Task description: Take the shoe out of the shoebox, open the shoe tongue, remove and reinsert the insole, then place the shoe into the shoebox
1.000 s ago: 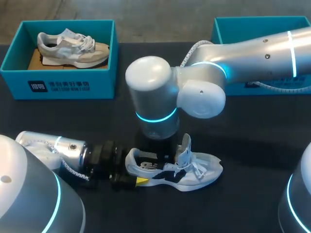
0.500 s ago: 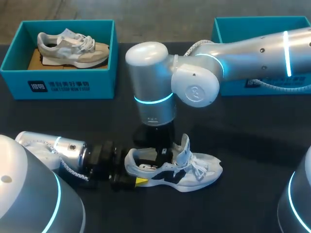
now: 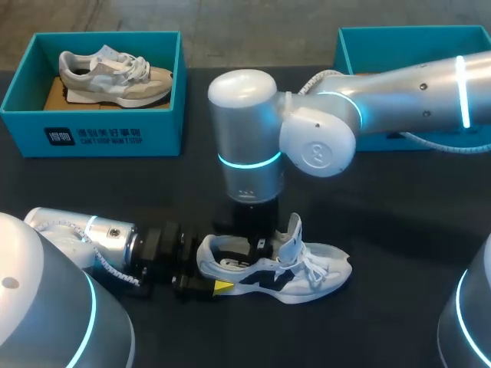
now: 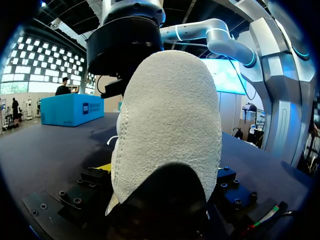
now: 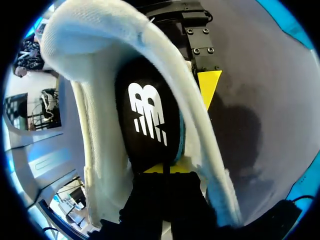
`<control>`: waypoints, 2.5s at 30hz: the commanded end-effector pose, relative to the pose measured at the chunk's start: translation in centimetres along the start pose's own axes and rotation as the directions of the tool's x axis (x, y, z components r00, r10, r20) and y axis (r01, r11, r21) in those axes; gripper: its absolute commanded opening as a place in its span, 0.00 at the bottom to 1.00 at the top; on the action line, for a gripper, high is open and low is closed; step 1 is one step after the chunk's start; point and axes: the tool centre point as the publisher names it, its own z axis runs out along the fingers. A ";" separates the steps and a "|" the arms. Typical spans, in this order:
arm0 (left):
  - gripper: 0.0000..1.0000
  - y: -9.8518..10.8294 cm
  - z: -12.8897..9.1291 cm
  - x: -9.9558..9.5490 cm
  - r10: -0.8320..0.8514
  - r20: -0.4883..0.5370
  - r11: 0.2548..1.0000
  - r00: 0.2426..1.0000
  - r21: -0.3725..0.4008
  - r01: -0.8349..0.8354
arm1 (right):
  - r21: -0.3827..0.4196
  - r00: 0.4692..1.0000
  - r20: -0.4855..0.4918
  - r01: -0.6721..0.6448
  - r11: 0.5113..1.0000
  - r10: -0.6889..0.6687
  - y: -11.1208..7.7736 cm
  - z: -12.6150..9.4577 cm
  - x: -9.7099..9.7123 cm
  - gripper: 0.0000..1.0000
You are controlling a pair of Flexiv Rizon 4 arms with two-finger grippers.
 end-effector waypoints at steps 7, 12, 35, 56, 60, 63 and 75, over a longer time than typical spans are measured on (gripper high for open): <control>0.00 -0.1 0.1 -0.2 -0.001 0.004 1.000 1.000 -0.002 0.001 | -0.161 0.996 0.076 0.048 0.986 -0.036 -1.8 0.9 2.2 0.00; 0.00 -0.1 0.1 -0.2 -0.001 0.004 1.000 1.000 -0.002 0.001 | -0.208 0.994 0.101 0.068 0.976 -0.048 -1.6 -0.5 2.2 0.00; 0.00 -0.1 0.1 -0.2 -0.001 0.004 1.000 1.000 -0.002 0.001 | -0.450 0.988 0.153 0.103 0.887 -0.036 -2.9 -3.4 1.0 0.00; 0.00 -0.1 0.1 -0.2 -0.001 0.004 1.000 1.000 -0.002 0.001 | -0.528 0.974 0.210 0.183 0.829 -0.081 -2.4 -5.0 1.3 0.00; 0.00 -0.1 0.1 -0.2 -0.001 0.004 1.000 1.000 -0.002 0.001 | -0.498 0.975 0.206 0.174 0.850 -0.079 -2.1 -5.3 1.5 0.46; 0.00 -0.1 0.1 -0.2 -0.001 0.004 1.000 1.000 -0.002 0.001 | -0.481 0.977 0.200 0.170 0.860 -0.081 -1.9 -5.4 1.6 1.00; 0.00 -0.1 0.1 -0.2 -0.001 0.004 1.000 1.000 -0.002 0.001 | -0.452 0.970 0.226 0.190 0.871 -0.095 -1.7 -7.5 2.5 0.91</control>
